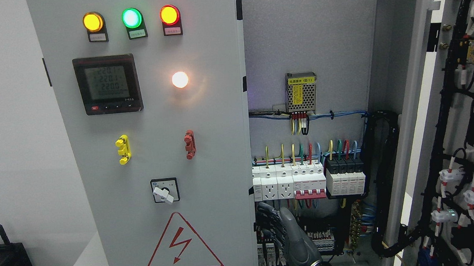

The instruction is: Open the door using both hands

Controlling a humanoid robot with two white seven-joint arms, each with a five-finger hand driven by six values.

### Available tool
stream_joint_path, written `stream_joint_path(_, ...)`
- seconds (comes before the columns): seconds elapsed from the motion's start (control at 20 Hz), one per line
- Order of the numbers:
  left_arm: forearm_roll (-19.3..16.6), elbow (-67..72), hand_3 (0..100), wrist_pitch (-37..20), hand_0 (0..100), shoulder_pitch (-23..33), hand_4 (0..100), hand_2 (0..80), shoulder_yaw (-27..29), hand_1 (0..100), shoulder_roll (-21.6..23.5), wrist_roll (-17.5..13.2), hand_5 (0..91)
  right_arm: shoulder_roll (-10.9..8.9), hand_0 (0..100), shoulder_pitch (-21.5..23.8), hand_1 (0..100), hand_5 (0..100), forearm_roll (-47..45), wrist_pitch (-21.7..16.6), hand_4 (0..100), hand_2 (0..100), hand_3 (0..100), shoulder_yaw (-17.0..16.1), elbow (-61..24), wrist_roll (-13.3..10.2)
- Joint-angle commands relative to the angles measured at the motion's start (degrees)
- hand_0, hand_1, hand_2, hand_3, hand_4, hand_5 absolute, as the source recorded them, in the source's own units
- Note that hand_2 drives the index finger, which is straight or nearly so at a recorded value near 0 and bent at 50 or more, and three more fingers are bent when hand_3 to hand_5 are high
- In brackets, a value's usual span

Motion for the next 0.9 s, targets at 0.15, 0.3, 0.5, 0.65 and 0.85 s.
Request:
stream_joint_path(0.15,0.0,-0.7,0,0.0,0,0.0,4,0.0,0.0,0,0.0,0.0,0.0,-0.26,0,-0.6,0,0,-1.0,0.4,0,0,0,0.1,0.5,0.3)
stream_joint_path(0.3,0.0,-0.7,0,0.0,0,0.0,4,0.0,0.0,0,0.0,0.0,0.0,-0.26,0,-0.6,0,0,-1.3,0.5,0,0,0,0.1,0.5,0.3)
stream_joint_path(0.5,0.0,-0.7,0,0.0,0,0.0,4,0.0,0.0,0,0.0,0.0,0.0,-0.26,0,-0.6,0,0,-1.3,0.7,0,0,0,0.1,0.5,2.2)
stream_joint_path(0.65,0.0,-0.7,0,0.0,0,0.0,4,0.0,0.0,0,0.0,0.0,0.0,-0.26,0,-0.7,0,0,-1.4,1.1,0,0,0,0.0,0.4,2.3)
stream_joint_path(0.85,0.0,-0.8,0,0.0,0,0.0,4,0.0,0.0,0,0.0,0.0,0.0,-0.26,0,-1.7,0,0,-3.2,1.3,0,0,0,0.0,0.4,3.1)
